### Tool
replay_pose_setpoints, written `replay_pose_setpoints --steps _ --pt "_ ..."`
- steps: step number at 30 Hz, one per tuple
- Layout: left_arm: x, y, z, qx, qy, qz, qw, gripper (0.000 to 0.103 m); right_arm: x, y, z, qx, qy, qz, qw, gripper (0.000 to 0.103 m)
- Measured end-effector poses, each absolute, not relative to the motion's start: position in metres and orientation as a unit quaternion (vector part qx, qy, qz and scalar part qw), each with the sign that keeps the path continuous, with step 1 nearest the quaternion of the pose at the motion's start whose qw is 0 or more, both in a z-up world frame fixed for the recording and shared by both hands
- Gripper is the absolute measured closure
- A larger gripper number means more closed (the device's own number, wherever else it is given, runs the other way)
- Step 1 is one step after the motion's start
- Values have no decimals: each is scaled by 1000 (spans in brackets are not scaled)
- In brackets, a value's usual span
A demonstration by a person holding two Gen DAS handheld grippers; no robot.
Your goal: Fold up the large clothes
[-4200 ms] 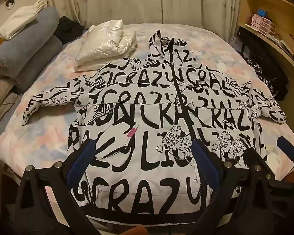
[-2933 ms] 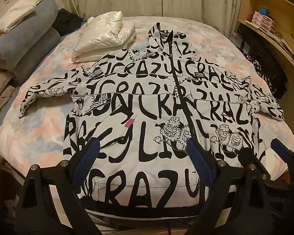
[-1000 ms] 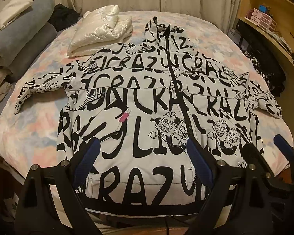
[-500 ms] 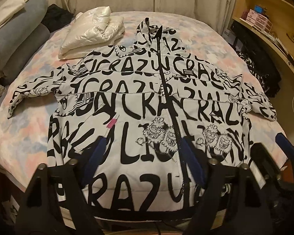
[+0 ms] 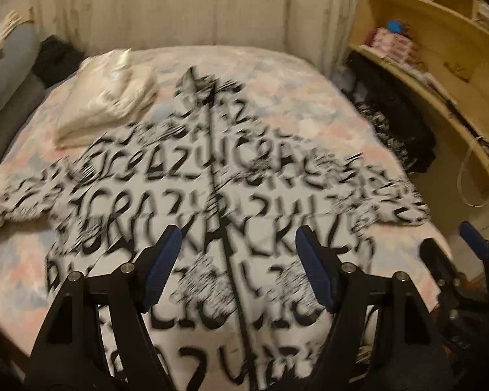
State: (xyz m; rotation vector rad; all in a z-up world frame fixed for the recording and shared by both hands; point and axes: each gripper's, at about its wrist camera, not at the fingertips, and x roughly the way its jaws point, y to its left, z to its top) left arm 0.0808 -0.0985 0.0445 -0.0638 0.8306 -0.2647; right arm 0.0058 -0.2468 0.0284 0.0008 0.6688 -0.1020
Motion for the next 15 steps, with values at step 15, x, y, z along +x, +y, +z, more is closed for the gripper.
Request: replay_pose_setpoints --steps 15 --pt "145 -231 64 -13 387 -240 890 25 54 -398 52 30 327 -98 939 0"
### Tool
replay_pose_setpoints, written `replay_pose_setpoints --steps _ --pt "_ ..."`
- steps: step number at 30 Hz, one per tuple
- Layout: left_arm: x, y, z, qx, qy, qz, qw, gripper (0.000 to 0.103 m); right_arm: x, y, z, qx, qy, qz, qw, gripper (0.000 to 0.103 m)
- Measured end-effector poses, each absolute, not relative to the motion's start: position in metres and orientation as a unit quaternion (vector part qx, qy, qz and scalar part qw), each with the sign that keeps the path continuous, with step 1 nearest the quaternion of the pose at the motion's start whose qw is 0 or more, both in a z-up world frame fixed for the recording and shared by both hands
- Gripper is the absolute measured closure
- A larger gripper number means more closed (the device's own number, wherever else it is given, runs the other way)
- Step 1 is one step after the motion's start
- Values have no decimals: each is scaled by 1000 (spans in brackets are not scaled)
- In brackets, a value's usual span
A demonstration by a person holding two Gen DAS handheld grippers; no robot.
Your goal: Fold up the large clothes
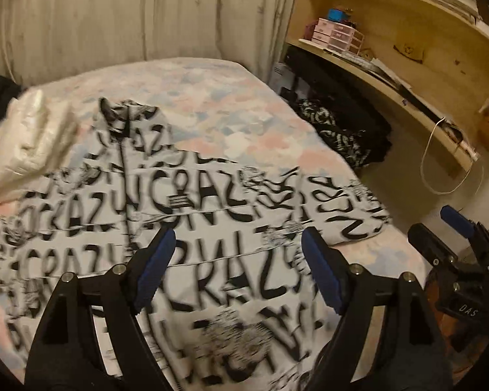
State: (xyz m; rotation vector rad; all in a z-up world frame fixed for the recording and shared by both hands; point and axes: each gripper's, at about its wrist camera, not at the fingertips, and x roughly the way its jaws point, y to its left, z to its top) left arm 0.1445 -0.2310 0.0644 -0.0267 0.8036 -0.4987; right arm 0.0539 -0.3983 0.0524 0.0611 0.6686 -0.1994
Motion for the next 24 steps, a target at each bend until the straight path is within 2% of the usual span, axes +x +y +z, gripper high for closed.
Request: replay_pose_setpoints --steps 5,10,11,13,14,18,22,24 --pt "169 -273 33 -13 410 -243 879 25 66 -436 37 15 337 -132 932 0" --pt "195 -310 -12 12 438 -210 874 27 87 -484 -8 34 361 -165 917 0" --pt "203 -315 -25 3 457 -210 864 27 93 -496 -21 49 371 -168 912 0" --pt "216 -324 -45 -6 483 -208 850 38 103 -526 -48 84 391 -175 900 0" --pt "220 -329 -56 0 488 -203 849 40 107 -539 -61 102 400 -178 893 0" --pt "226 -342 -83 18 475 -183 861 41 118 -611 -124 212 426 -188 859 1" --pt "235 -352 -110 8 494 -193 848 41 120 -671 -183 332 435 -201 812 15" --pt "239 -354 -119 2 501 -197 842 41 119 -697 -209 384 433 -206 789 18"
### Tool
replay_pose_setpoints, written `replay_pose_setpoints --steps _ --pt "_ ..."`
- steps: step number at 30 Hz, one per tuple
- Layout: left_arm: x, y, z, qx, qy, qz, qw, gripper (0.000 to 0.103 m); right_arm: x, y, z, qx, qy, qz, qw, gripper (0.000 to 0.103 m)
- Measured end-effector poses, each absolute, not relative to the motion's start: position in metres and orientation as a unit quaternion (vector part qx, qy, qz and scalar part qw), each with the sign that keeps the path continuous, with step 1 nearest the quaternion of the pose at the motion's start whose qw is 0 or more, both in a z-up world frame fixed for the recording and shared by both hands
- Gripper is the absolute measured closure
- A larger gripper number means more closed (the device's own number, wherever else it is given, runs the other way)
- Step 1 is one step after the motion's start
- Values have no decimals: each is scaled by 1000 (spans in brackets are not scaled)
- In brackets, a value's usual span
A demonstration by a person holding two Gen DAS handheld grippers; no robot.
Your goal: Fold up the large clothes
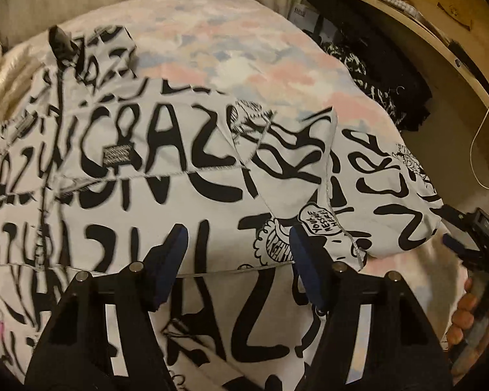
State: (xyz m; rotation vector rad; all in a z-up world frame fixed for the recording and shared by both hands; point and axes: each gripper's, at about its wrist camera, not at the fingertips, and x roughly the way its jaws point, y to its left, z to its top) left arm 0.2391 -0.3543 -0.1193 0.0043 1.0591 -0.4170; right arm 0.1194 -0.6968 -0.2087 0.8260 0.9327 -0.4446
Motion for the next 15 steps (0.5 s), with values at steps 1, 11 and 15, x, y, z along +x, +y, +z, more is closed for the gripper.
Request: replay_pose_setpoints --steps 1,11,15 --pt "241 -355 -125 -2 506 -200 839 41 118 -710 -221 412 427 -210 777 18" --pt "243 -345 -136 -26 523 -222 823 41 116 -781 -259 508 353 -248 745 63" --pt "236 -334 -117 -8 494 -218 842 41 134 -767 -221 432 337 -267 793 88"
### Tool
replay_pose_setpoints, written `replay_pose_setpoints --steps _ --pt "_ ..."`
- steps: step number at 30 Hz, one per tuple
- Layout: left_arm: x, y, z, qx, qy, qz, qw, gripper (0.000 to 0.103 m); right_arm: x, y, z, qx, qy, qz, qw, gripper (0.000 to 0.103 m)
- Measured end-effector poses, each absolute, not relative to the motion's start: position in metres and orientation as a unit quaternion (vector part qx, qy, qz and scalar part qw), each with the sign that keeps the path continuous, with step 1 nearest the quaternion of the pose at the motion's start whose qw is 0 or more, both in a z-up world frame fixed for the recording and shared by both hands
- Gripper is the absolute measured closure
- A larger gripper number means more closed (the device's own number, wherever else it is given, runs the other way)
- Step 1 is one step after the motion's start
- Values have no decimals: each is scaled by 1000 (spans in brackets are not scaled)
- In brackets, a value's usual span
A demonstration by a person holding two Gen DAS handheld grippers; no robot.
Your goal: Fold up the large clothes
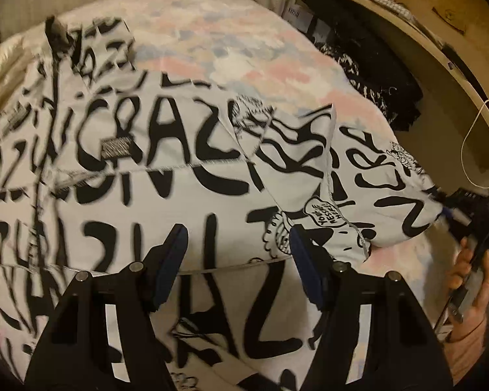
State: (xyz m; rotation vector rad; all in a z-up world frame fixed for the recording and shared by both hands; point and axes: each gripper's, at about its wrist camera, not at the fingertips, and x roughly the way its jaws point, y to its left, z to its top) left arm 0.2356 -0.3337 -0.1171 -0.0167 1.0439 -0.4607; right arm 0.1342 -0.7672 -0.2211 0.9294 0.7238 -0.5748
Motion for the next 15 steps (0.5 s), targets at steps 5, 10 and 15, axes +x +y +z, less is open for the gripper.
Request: replay_pose_setpoints --steps 5,10,15 --pt "223 -307 -85 8 447 -201 872 41 166 -698 -125 282 290 -238 883 92" --pt "207 -264 -58 -1 415 -180 892 41 201 -593 -51 176 265 -134 939 92" --pt "196 -220 -50 -3 414 -145 899 41 241 -473 -44 103 299 3 949 92"
